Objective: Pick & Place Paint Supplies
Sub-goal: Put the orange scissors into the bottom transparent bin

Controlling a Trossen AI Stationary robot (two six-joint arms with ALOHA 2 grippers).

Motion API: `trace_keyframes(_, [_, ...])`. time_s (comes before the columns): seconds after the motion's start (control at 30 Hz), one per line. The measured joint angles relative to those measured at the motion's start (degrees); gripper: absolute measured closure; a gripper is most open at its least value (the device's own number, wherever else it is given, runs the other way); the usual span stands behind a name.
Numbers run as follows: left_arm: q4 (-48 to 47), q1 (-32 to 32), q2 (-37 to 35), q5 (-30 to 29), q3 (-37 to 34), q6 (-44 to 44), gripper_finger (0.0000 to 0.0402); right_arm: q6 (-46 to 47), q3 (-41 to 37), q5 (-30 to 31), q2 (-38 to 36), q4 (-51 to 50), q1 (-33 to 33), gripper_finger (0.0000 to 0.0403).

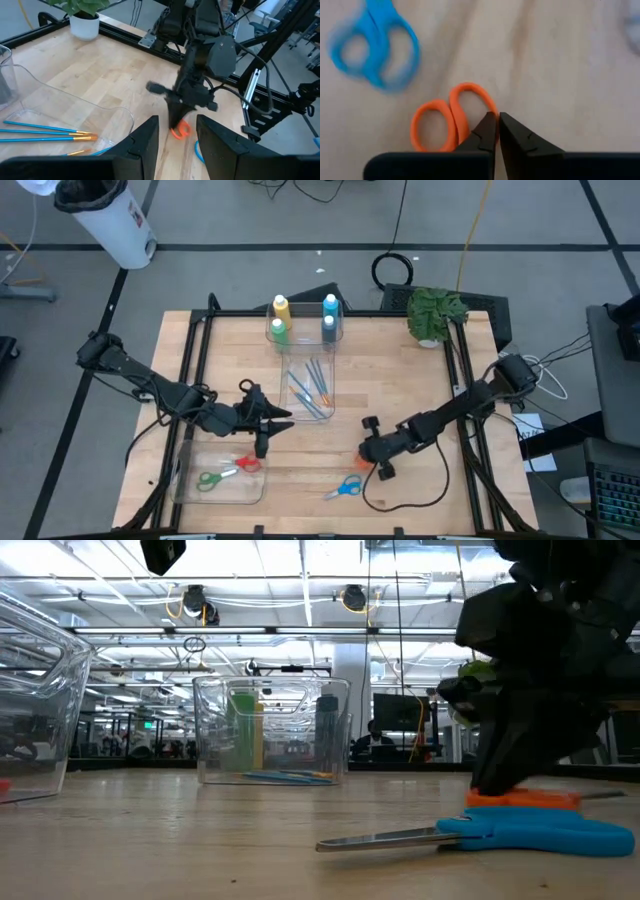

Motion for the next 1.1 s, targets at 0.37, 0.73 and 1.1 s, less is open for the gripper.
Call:
trace_keyframes(0.37, [14.04, 1.4, 7.56, -2.93, 0.02, 7.69, 0.0193, -5.36, -4.2, 6.12, -19.58, 9.21, -0.02, 0.0402])
trace_keyframes(0.73, [47.5, 5.3, 23.86, 5.25, 0.02, 32.79, 0.0093, -10.74, -18.53, 12.8, -25.49, 52.03, -0.14, 0.0402])
trace_keyframes(1.1, [53.9, 8.48, 34.81, 12.4, 6.96, 34.85, 0.0118, -12.41, -21.67, 22.42, -24.64, 61.83, -3.52, 0.0403])
